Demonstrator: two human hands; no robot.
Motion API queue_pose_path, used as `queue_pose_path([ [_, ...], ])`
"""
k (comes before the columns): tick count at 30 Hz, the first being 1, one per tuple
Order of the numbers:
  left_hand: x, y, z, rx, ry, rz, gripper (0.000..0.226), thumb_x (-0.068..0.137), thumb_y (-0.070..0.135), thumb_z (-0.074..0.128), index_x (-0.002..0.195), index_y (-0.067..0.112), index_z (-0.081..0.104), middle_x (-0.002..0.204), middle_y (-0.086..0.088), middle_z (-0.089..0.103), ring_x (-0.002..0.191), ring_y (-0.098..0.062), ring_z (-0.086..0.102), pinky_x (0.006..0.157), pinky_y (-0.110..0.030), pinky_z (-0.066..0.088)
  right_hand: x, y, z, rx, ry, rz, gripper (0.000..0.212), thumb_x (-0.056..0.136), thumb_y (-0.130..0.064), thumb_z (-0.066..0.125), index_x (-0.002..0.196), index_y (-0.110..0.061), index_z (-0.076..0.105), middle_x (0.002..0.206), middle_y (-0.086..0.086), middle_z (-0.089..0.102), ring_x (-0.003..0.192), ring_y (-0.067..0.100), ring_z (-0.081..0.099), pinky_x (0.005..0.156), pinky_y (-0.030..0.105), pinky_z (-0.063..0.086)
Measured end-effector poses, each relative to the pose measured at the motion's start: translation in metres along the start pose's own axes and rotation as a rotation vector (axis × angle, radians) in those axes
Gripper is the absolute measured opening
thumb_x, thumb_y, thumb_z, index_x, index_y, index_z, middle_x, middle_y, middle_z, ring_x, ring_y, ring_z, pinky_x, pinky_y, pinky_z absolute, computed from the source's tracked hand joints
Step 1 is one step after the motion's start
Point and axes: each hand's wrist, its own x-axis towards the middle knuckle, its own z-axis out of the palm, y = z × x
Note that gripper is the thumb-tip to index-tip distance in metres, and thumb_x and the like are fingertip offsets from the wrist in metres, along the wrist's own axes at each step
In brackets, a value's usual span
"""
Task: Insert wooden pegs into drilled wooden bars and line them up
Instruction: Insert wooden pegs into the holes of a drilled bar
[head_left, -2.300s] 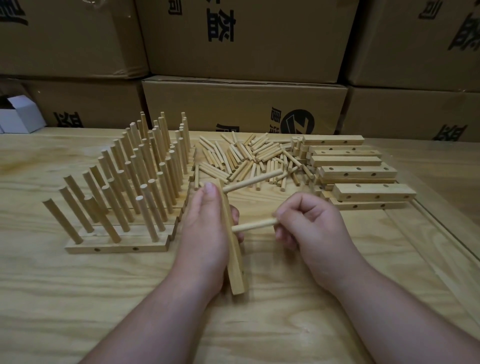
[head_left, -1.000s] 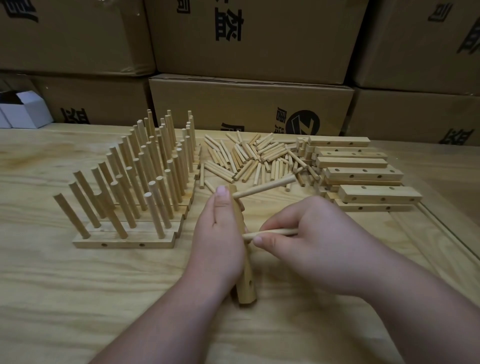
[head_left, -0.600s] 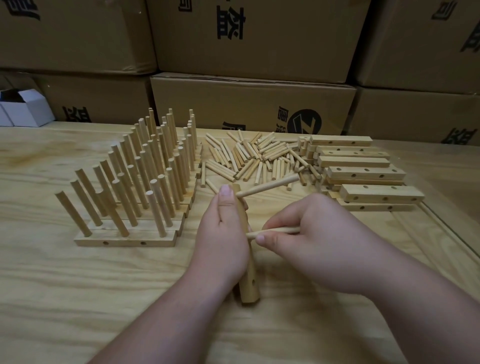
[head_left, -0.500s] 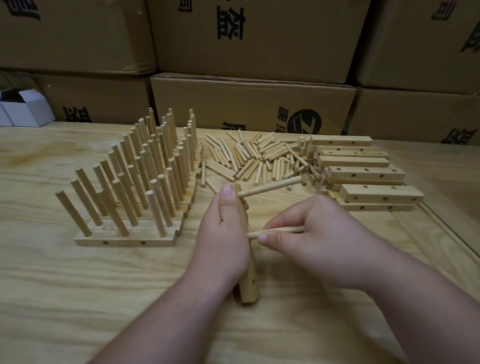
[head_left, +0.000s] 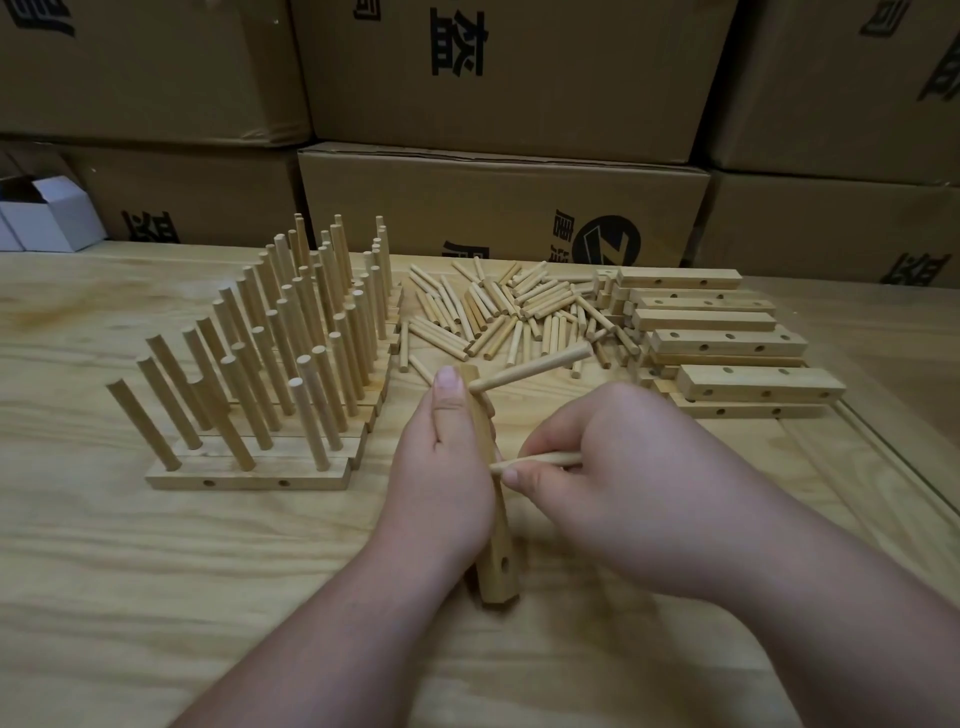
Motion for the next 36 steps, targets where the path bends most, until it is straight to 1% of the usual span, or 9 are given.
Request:
queue_pose_path([
  [7,-0.001,0.001,-0.001,0.007,-0.008,0.012,0.055,0.104,0.052,0.025,0.080,0.017,0.060,0.064,0.009,0.062,0.061,0.009,0.054,0.058,-0.003,0.038,0.004,0.008,-0.004,0.261,-0.069,0.093,0.011,0.085,-0.046,0.073,0.082,-0.036,0.078,0.059,-0.003,0.066,0.054,0.007,0.056,0.057,0.032,0.050],
  [13,0.001,-0.002,-0.001,-0.006,-0.011,-0.002,0.062,0.102,0.057,0.022,0.086,0.014,0.063,0.074,0.001,0.064,0.067,0.000,0.057,0.058,-0.007,0.040,0.000,-0.003,0.002,-0.002,0.042,0.015,0.023,0.085,-0.050,0.067,0.077,-0.030,0.073,0.055,-0.003,0.065,0.050,0.011,0.058,0.046,0.033,0.048],
  [16,0.001,-0.003,-0.001,-0.039,-0.018,-0.061,0.065,0.101,0.062,0.024,0.106,0.015,0.070,0.097,0.001,0.073,0.094,-0.005,0.065,0.083,-0.011,0.047,0.002,-0.001,0.000,0.129,-0.003,0.083,0.025,0.084,-0.053,0.068,0.078,-0.030,0.074,0.061,0.001,0.069,0.054,0.015,0.061,0.054,0.038,0.053],
  [20,0.001,0.001,-0.001,-0.056,-0.015,-0.100,0.050,0.102,0.062,0.031,0.123,0.034,0.067,0.105,0.032,0.062,0.094,0.027,0.053,0.086,-0.006,0.035,0.006,0.015,-0.009,0.255,-0.072,0.028,0.053,0.081,-0.077,0.052,0.071,-0.028,0.070,0.056,-0.014,0.056,0.053,0.000,0.051,0.058,0.029,0.045],
  [25,0.005,-0.002,-0.002,-0.115,-0.030,-0.159,0.081,0.088,0.082,0.027,0.116,0.019,0.069,0.120,-0.008,0.070,0.119,-0.035,0.062,0.108,-0.055,0.045,0.012,0.036,-0.008,0.610,-0.062,0.149,0.104,0.059,-0.100,0.013,0.090,-0.025,0.077,0.059,-0.002,0.055,0.054,0.009,0.050,0.051,0.024,0.041],
  [28,0.006,0.000,-0.001,-0.232,-0.017,-0.186,0.064,0.092,0.074,0.032,0.085,0.023,0.069,0.082,-0.004,0.065,0.080,-0.035,0.066,0.075,-0.047,0.058,0.018,0.044,0.002,0.825,0.048,0.160,0.100,0.070,-0.092,0.011,0.088,-0.019,0.078,0.062,0.000,0.059,0.056,0.012,0.051,0.046,0.025,0.040],
  [32,0.008,0.000,-0.004,-0.462,-0.072,-0.259,0.056,0.098,0.066,0.041,0.076,0.025,0.072,0.066,-0.001,0.059,0.053,-0.018,0.054,0.052,-0.034,0.049,0.020,0.047,0.019,0.529,0.125,0.053,0.026,0.104,-0.035,0.047,0.117,-0.041,0.069,0.107,-0.032,0.065,0.092,-0.016,0.057,0.081,0.012,0.043],
  [34,0.008,0.000,-0.005,-0.529,-0.118,-0.253,0.055,0.101,0.062,0.040,0.077,0.024,0.072,0.063,-0.001,0.056,0.050,-0.016,0.051,0.053,-0.033,0.049,0.019,0.048,0.026,0.344,0.067,-0.081,0.042,0.102,-0.016,0.049,0.135,-0.040,0.057,0.125,-0.042,0.048,0.116,-0.029,0.036,0.095,-0.004,0.025],
  [36,0.009,0.000,-0.005,-0.540,-0.154,-0.226,0.054,0.103,0.059,0.038,0.080,0.021,0.070,0.061,-0.002,0.055,0.050,-0.017,0.051,0.052,-0.032,0.047,0.018,0.047,0.032,0.161,-0.007,-0.168,0.046,0.103,-0.013,0.046,0.141,-0.039,0.050,0.132,-0.041,0.040,0.131,-0.022,0.023,0.107,0.000,0.016],
])
